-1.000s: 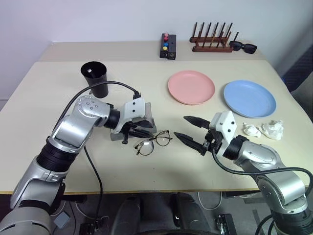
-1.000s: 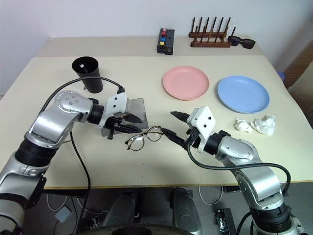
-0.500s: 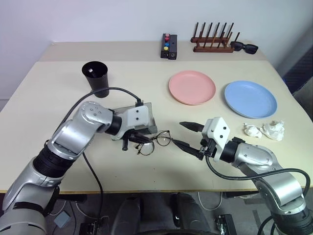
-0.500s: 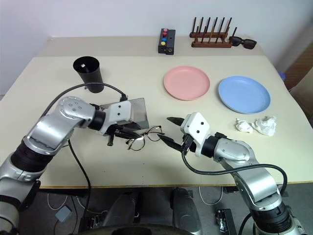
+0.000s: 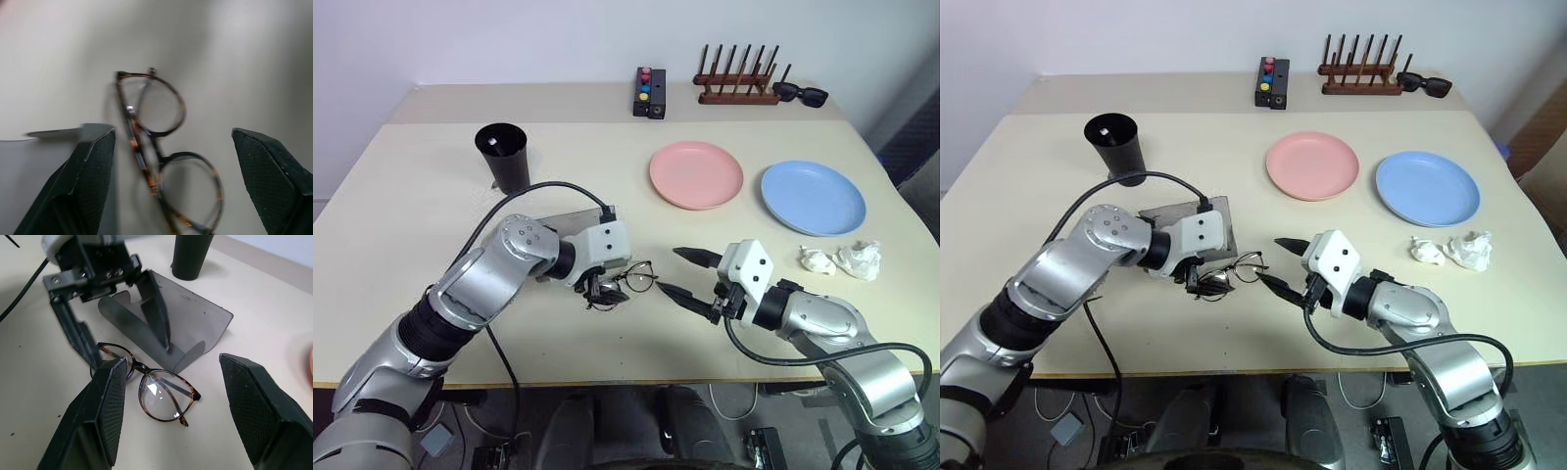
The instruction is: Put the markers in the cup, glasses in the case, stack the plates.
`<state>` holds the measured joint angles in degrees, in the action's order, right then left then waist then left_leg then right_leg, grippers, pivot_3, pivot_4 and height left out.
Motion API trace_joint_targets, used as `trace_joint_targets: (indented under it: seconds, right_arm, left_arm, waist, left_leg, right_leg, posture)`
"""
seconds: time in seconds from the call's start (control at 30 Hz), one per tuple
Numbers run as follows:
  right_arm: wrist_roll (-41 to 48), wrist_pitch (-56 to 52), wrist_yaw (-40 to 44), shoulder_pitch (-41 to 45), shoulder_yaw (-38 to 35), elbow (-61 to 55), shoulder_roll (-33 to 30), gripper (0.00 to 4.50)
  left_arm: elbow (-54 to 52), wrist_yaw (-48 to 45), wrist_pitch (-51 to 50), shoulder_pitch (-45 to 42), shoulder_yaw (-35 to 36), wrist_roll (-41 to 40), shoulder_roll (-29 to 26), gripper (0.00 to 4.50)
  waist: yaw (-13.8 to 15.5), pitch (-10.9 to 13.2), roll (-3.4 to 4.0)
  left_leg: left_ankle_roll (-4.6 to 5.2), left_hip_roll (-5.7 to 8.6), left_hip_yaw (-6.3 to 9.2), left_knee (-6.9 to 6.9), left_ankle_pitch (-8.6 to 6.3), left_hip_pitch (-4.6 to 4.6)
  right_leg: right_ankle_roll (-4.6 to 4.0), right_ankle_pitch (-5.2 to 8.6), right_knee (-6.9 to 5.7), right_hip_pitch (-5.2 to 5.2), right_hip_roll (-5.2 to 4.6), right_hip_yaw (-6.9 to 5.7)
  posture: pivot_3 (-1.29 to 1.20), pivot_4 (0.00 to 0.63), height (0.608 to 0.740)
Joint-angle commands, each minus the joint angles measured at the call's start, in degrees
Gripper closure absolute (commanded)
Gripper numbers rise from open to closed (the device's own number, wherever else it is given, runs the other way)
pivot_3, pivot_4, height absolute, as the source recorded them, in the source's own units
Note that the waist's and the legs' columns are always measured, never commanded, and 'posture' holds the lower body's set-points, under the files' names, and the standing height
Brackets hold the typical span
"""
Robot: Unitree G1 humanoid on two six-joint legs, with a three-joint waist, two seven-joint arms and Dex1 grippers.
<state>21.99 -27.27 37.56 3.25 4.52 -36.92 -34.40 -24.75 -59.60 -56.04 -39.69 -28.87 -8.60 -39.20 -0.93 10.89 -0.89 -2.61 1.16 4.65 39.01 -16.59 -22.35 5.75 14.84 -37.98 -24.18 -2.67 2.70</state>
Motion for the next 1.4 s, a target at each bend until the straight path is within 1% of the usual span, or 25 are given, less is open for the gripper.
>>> trace_joint_targets:
  seconds: [0.03,0.13,0.27,0.3,0.37,0.5,0.53,0.73,0.83,0.97,1.17,1.4]
  right_arm:
    - [-0.2,1.3,-0.1,-0.2,0.1,-1.0,0.6,1.46]
    - [-0.4,1.4,0.0,-0.3,0.0,-1.0,0.7,1.46]
    - [-0.4,1.3,0.1,-0.1,-0.2,-0.8,0.7,1.46]
    - [-0.3,1.2,0.1,-0.2,-0.2,-0.9,0.7,1.46]
    - [-0.3,1.1,0.2,-0.2,-0.3,-0.9,0.6,1.46]
    - [-0.1,1.0,0.3,-0.3,-0.4,-1.0,0.5,1.46]
    - [-0.2,1.0,0.3,-0.2,-0.3,-1.0,0.5,1.46]
    - [-0.2,0.8,0.1,-0.4,-0.4,-1.3,0.5,1.46]
    - [-0.2,0.9,-0.1,-0.7,-0.5,-1.5,0.5,1.46]
    - [-0.6,1.0,-0.4,-0.8,-0.6,-1.4,0.5,1.46]
    - [-1.3,1.3,-1.2,-1.3,-0.7,-1.6,0.8,1.46]
    - [-1.7,1.4,-2.2,-2.2,-0.9,-2.1,1.2,1.46]
  left_arm:
    - [-1.8,1.7,-1.7,-0.8,-2.1,1.0,-0.4,0.51]
    - [-0.7,3.4,-1.7,-0.6,-3.6,2.1,-0.2,0.51]
    - [0.9,5.4,-2.4,-0.3,-3.9,1.6,1.3,0.51]
    - [1.2,6.1,-2.7,-0.3,-3.7,1.6,1.8,0.74]
    - [1.9,6.6,-2.7,-0.3,-3.7,1.6,2.2,1.35]
    - [2.7,7.2,-1.8,-0.3,-4.0,1.7,2.2,3.33]
    - [2.8,7.3,-1.2,-0.3,-4.0,1.7,2.2,3.60]
    - [2.4,6.2,1.6,0.7,-1.2,-1.0,2.6,3.60]
    - [2.5,3.3,6.4,2.5,1.7,-3.8,2.1,3.60]
    - [5.4,-1.9,16.4,4.9,3.7,-5.1,-0.1,3.60]
    - [11.8,-5.0,24.8,4.4,3.7,-3.1,-0.1,3.60]
    - [14.6,-6.7,28.9,3.1,2.9,-0.8,1.0,3.60]
  waist:
    - [0.0,0.0,0.00]
    - [0.0,0.0,0.00]
    - [0.0,0.0,0.00]
    - [0.1,0.0,0.00]
    - [0.1,0.0,0.00]
    - [0.0,0.0,0.00]
    - [0.0,0.0,0.00]
    - [0.1,0.0,0.02]
    - [0.1,0.0,0.02]
    - [0.0,0.0,0.02]
    - [0.2,0.0,0.02]
    - [0.1,0.0,0.02]
  left_leg:
    - [0.00,0.00,0.00,0.00,0.00,0.00]
    - [0.00,0.00,0.00,0.00,0.00,0.01]
    - [0.00,0.00,0.01,0.00,0.00,0.01]
    - [0.00,0.00,0.01,0.00,0.00,0.00]
    - [0.00,0.00,0.01,0.00,0.00,0.01]
    - [0.00,0.00,0.01,0.00,0.00,0.01]
    - [0.00,0.00,0.01,0.00,0.00,0.01]
    - [0.00,0.01,0.01,0.00,0.00,0.04]
    - [0.00,0.00,0.01,0.00,0.00,0.03]
    - [0.00,-0.01,0.01,0.00,0.00,0.04]
    - [0.00,0.01,-0.01,0.00,0.00,0.03]
    - [0.00,0.01,-0.01,0.00,0.00,0.03]
  right_leg:
    - [0.00,0.00,0.00,0.00,0.00,0.00]
    - [0.00,0.00,0.00,0.00,0.00,0.00]
    - [0.00,0.00,0.00,0.00,0.00,0.00]
    - [0.00,0.00,0.00,0.00,0.00,0.00]
    - [0.00,0.00,0.00,0.00,0.00,0.00]
    - [0.00,0.00,0.00,0.00,0.00,0.00]
    - [0.00,0.00,0.00,0.00,0.00,0.00]
    - [0.00,0.00,0.01,0.04,-0.02,0.00]
    - [-0.01,0.00,0.01,0.04,-0.02,0.00]
    - [-0.02,0.01,0.02,0.03,-0.02,0.00]
    - [-0.02,0.01,0.04,0.05,-0.04,0.00]
    - [-0.02,0.01,0.06,0.05,-0.03,0.00]
  posture:
    - [0.00,0.150,0.735]
    - [0.00,0.150,0.735]
    - [0.00,0.150,0.735]
    - [0.00,0.150,0.735]
    - [0.00,0.150,0.735]
    - [0.00,0.150,0.735]
    - [0.00,0.150,0.735]
    - [0.00,0.150,0.735]
    - [0.00,0.150,0.735]
    - [0.00,0.150,0.735]
    - [0.00,0.150,0.735]
    - [0.00,0.150,0.735]
